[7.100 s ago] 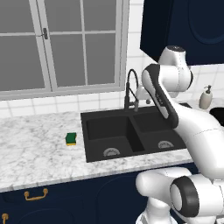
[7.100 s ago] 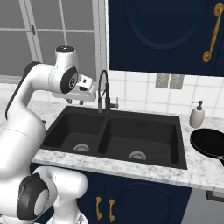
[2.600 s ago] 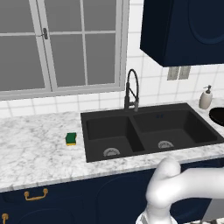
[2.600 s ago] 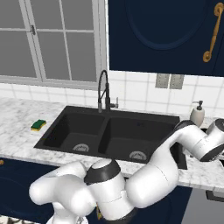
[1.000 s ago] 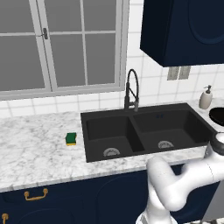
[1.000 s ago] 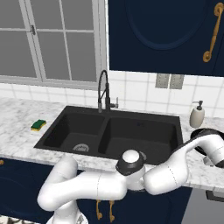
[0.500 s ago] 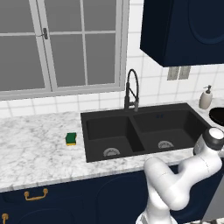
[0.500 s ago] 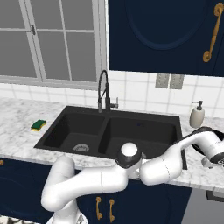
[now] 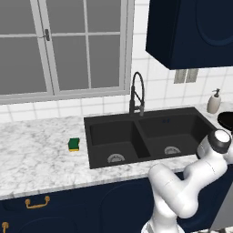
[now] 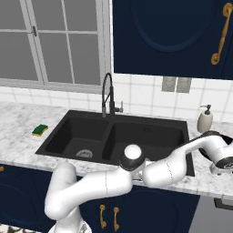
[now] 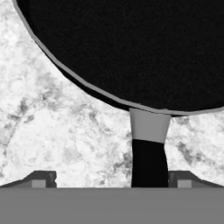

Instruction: Pick the pan and sponge and place them into the sink. Then turn on the water.

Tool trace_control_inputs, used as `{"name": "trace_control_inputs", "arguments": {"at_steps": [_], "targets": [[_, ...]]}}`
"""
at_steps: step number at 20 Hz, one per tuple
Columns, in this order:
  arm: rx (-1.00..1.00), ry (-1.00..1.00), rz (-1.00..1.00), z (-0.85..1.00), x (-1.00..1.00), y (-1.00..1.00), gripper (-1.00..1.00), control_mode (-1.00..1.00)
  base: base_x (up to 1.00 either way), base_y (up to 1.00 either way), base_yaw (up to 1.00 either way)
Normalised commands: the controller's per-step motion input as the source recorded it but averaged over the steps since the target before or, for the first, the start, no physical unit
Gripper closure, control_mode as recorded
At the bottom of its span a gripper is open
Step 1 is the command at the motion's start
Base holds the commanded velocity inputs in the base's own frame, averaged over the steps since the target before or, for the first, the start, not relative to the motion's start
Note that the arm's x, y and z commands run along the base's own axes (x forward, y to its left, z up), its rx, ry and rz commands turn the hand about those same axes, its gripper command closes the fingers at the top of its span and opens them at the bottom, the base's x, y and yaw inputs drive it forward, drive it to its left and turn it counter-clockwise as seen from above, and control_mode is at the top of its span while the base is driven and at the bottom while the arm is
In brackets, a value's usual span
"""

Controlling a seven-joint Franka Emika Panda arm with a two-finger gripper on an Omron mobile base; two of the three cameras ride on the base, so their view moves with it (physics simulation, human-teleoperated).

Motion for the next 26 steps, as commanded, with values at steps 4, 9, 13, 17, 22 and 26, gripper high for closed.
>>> {"name": "trace_control_inputs", "arguments": {"at_steps": [4,9,13,17,22,26], "targets": [[0.06,0.00,0.02,0.07,0.03,-0.31,-1.00,-1.00,0.00,0.00,0.00],[0.23,-0.01,0.06,0.07,0.00,-0.47,-1.00,-1.00,0.00,0.00,0.00],[0.14,0.12,0.06,0.00,0.09,-0.40,-1.00,-1.00,0.00,0.00,0.00],[0.09,0.24,0.07,-0.15,0.08,-0.41,-1.00,-1.00,0.00,0.00,0.00],[0.08,0.39,0.05,-0.66,-0.05,-0.11,-1.00,-1.00,0.00,0.00,0.00],[0.12,0.08,0.20,-0.21,-0.42,-0.04,-1.00,-1.00,0.00,0.00,0.00]]}}
